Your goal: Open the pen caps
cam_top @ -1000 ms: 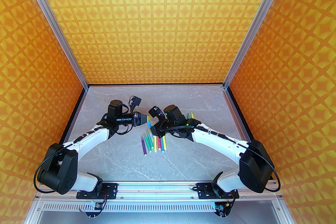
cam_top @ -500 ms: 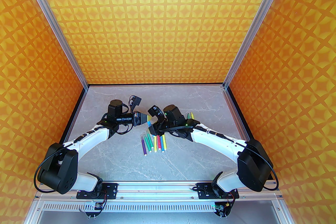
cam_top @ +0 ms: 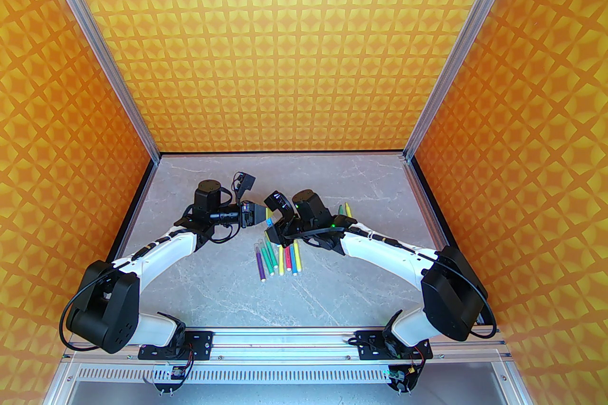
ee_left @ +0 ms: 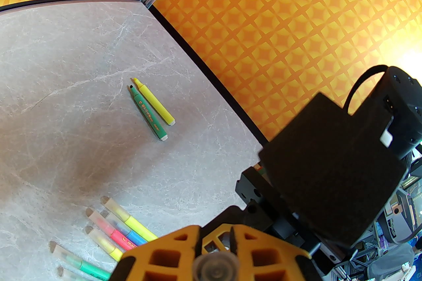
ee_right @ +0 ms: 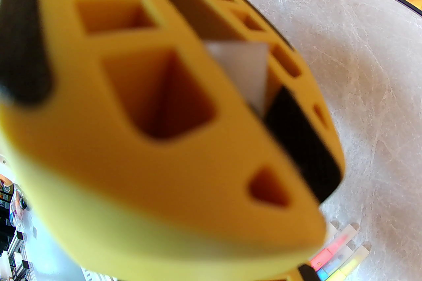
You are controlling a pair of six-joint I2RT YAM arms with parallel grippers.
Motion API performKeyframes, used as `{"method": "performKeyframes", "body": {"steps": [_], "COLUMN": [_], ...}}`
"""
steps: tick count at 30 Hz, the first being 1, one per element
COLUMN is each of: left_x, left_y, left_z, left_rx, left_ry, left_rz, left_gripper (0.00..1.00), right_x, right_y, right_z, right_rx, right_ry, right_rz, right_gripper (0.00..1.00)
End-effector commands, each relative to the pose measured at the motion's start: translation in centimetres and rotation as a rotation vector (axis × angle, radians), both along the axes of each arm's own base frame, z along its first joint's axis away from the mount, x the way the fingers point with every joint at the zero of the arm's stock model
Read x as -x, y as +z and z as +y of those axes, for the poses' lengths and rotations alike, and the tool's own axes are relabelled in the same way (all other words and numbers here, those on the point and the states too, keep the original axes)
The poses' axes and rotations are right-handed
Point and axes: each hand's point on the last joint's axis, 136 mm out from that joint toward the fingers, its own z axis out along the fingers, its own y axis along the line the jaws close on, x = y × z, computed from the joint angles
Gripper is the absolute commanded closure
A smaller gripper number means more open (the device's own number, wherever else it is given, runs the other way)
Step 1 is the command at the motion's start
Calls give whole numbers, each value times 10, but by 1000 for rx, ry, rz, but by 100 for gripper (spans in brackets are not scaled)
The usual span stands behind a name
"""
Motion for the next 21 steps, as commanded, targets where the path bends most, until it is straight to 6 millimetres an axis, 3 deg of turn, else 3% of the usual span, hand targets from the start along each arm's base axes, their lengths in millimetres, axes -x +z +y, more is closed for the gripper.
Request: {"method": "performKeyframes", "body": {"steps": [1, 11, 21], "left_x": [-15, -37, -50], "left_y": [17, 22, 21], "left_z": [4, 23, 34], "left_rx": [-2, 23, 63], "left_ry": [71, 197, 251], "left_rz": [-39, -4, 43], "left_gripper": [100, 100, 100], "right_x": [9, 31, 44], "right_y": [-9, -37, -50], "right_z": [-13, -34, -42], "right_rx": [26, 56, 49], "right_ry": [-3, -4, 5], "right_rz": [-9, 20, 40], "right_gripper": [100, 100, 100]}}
